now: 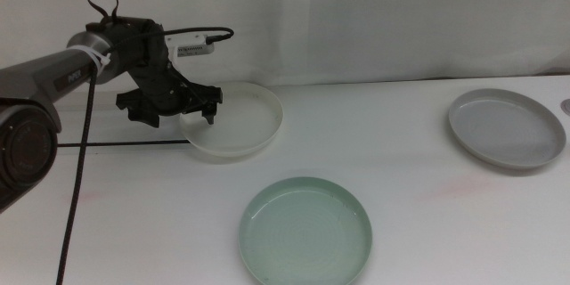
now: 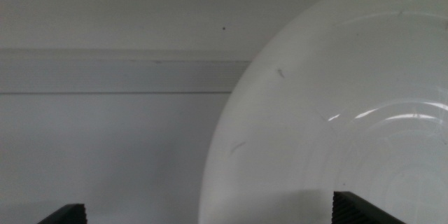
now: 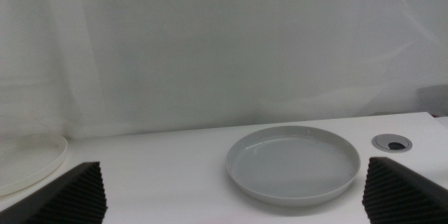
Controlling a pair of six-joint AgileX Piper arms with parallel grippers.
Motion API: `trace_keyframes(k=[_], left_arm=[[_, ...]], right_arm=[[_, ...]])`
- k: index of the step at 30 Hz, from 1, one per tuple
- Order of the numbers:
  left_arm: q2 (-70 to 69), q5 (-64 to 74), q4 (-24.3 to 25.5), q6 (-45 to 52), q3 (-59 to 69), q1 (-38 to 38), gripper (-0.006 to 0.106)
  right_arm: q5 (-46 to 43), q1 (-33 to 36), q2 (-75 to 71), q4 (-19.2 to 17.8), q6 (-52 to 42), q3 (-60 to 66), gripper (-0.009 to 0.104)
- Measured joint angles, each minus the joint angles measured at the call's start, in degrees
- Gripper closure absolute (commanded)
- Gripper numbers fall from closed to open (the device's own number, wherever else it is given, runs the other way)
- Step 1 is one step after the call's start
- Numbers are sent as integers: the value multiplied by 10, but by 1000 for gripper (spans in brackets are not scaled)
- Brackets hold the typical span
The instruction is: Stack the three bowls on top of each other.
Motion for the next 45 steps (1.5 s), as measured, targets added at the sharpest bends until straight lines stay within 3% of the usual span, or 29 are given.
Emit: trace_keyframes(k=[3, 5, 8, 11, 12, 29, 41, 45], left_arm=[[1, 0, -8, 0, 0, 0, 15], [1, 0, -18, 0, 0, 0, 26], [2, 12, -18, 0, 0, 0, 58], [10, 20, -31, -1, -4, 0, 98], [11, 22, -28, -1, -7, 0, 103], [0, 22, -32, 15, -7, 0, 103], [-148, 79, -24, 62, -3, 0, 103], [-201, 106, -53, 94, 5, 0, 103]], right_arm=[[0, 0, 0, 0, 0, 0, -8], [0, 0, 0, 0, 0, 0, -8], [0, 0, 0, 0, 2, 0, -8], [0, 0, 0, 0, 2, 0, -8], [0, 0, 0, 0, 2, 0, -8], [0, 0, 0, 0, 0, 0, -8], [0, 0, 0, 0, 0, 0, -8], [0, 0, 0, 0, 1, 0, -8]])
